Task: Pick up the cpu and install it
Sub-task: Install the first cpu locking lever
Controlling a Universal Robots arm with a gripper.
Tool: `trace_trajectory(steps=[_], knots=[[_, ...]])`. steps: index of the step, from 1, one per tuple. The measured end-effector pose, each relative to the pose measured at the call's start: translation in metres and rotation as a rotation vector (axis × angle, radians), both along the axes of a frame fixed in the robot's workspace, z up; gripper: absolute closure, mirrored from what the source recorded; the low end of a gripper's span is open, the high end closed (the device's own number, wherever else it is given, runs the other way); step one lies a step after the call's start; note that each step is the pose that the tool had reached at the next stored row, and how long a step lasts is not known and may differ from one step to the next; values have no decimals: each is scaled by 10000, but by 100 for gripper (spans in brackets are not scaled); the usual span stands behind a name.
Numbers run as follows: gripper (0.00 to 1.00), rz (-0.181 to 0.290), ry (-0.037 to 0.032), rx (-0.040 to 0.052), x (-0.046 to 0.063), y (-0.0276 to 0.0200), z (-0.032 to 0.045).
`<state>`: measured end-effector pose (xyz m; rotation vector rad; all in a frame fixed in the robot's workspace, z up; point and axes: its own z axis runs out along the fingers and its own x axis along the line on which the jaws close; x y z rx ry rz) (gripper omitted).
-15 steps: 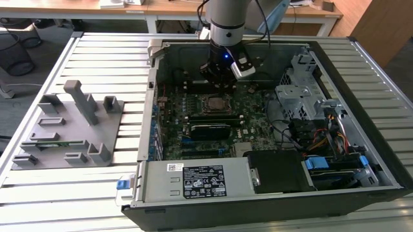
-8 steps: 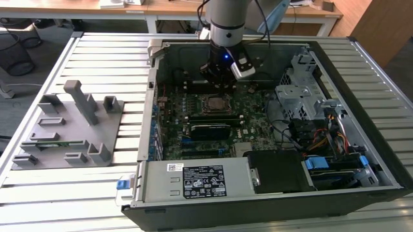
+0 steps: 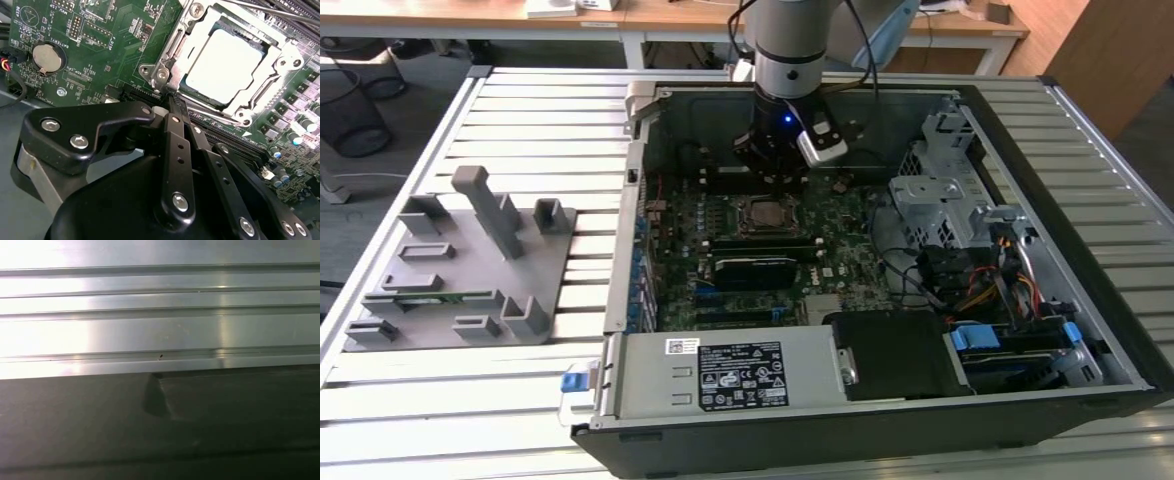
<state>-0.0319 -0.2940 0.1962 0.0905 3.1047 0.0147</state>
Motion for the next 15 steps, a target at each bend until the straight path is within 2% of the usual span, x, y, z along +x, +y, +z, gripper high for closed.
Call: trace_trajectory(steps=[7,11,15], knots=[[89,0,-2,4,0,1,19],[89,-1,0,-76,0,0,20],[89,0,0,-90,0,0,20]])
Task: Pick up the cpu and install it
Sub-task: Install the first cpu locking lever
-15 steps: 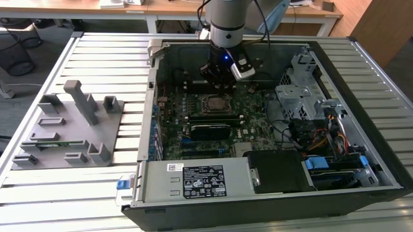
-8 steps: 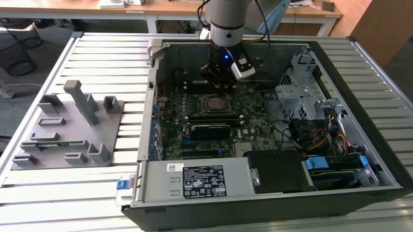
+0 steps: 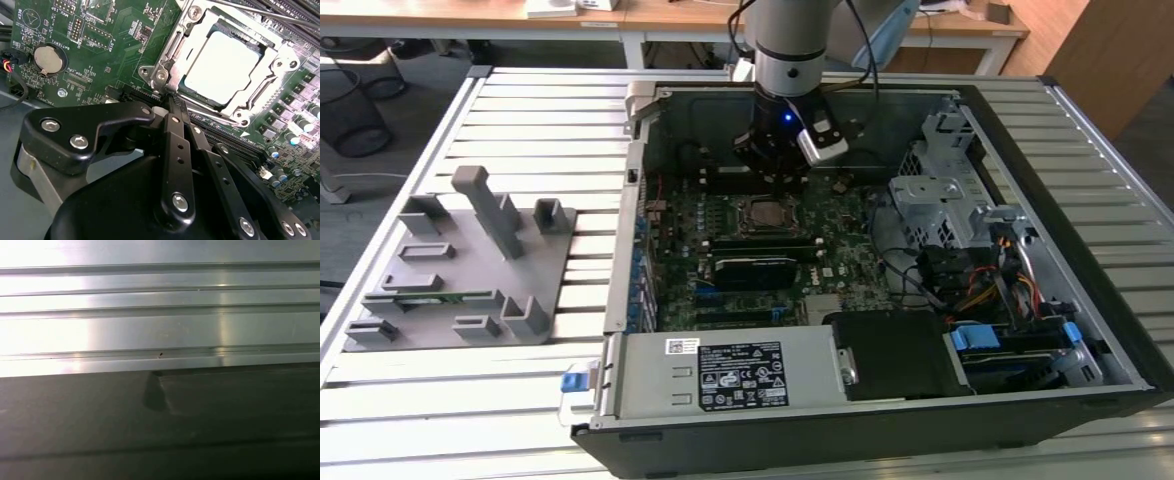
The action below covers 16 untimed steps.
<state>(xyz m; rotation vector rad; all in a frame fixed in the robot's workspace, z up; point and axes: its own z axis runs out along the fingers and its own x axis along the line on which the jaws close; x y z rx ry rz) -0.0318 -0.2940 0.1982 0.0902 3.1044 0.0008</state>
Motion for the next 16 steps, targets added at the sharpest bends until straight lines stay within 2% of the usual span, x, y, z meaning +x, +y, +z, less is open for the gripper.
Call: trace_trajectory(steps=[6,13,16], knots=[[89,-1,0,-27,0,0,-3],[89,-1,1,-145,0,0,-12],[89,0,2,-149,0,-1,-12]])
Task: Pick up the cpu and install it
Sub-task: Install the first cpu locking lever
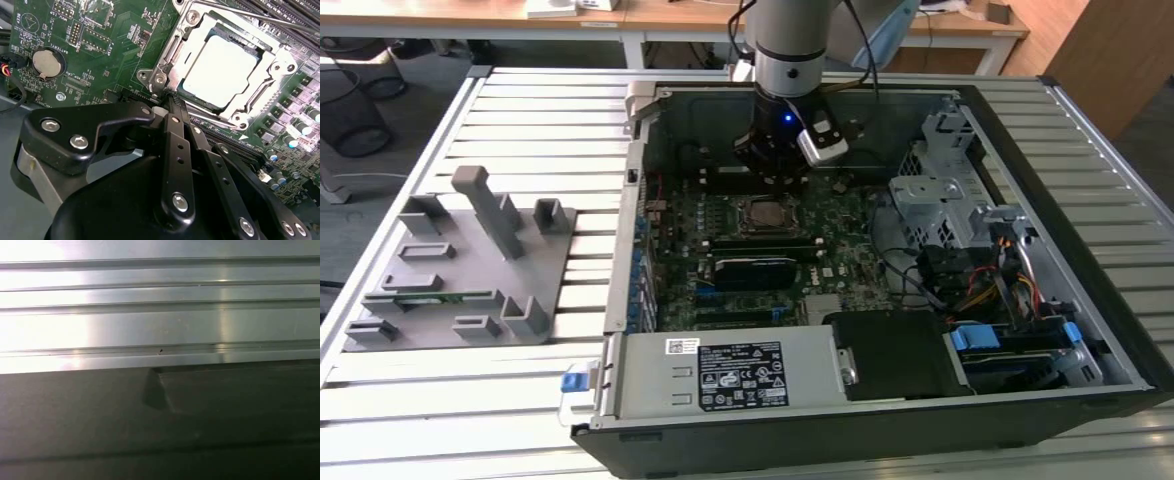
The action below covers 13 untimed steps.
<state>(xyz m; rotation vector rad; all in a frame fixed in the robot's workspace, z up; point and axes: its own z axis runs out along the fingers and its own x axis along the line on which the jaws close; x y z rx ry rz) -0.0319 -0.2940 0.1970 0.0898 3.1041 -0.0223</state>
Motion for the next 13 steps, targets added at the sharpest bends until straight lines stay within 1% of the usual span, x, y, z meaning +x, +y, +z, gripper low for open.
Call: trace_trajectory(steps=[2,5,10,13], knots=[[89,0,0,-4,0,0,-1],[89,0,0,-35,0,0,-4],[89,0,1,-46,0,0,-10],[89,-1,-1,-37,0,0,-10]])
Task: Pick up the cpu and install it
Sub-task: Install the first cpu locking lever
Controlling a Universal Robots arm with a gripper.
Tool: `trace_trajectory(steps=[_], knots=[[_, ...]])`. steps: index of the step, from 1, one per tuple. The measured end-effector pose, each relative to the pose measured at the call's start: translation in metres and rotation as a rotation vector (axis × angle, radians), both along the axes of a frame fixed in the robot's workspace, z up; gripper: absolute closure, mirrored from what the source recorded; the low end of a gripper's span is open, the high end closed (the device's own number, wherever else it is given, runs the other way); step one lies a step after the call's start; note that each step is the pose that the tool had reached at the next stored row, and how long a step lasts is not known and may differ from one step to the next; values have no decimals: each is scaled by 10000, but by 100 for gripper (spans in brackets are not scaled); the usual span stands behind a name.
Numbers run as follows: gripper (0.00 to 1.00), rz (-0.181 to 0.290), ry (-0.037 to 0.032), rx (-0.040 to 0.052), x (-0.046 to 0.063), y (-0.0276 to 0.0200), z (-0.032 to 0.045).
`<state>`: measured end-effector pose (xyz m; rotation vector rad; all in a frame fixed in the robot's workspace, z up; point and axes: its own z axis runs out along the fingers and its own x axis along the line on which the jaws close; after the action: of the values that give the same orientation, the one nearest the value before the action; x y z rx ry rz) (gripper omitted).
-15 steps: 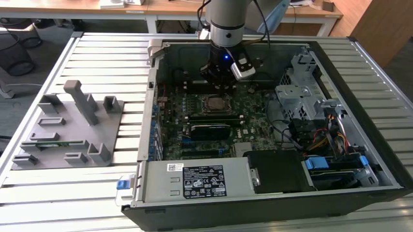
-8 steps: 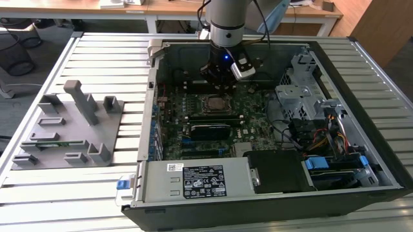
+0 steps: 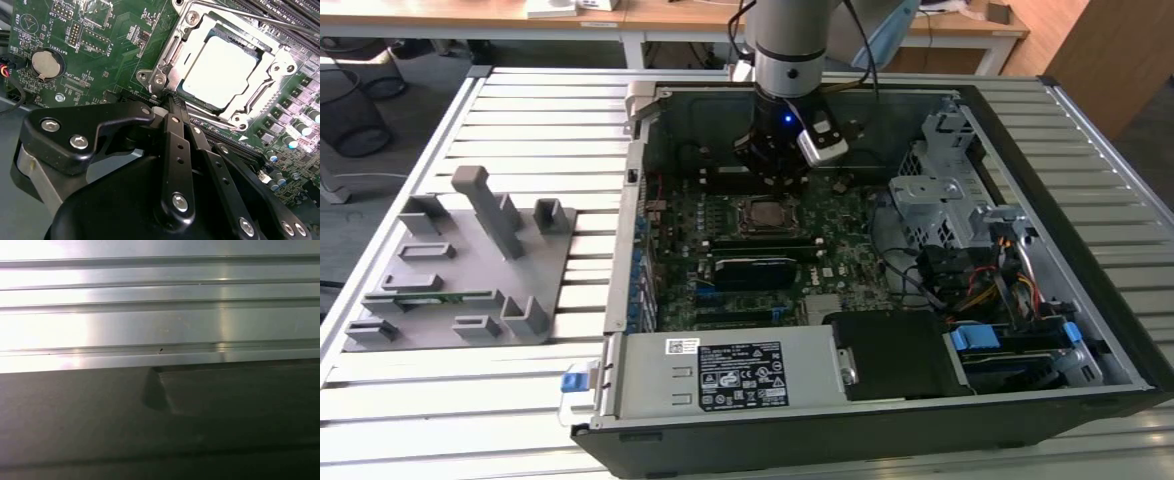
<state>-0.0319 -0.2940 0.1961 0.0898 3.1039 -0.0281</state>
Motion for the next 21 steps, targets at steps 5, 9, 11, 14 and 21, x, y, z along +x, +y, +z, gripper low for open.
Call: trace_trajectory(steps=[5,9,11,14,21], knots=[[89,1,0,3,0,0,16],[89,1,-1,9,1,1,33],[89,1,-2,1,1,1,33],[89,1,3,-130,0,0,27],[89,2,14,-329,-3,-4,-25]])
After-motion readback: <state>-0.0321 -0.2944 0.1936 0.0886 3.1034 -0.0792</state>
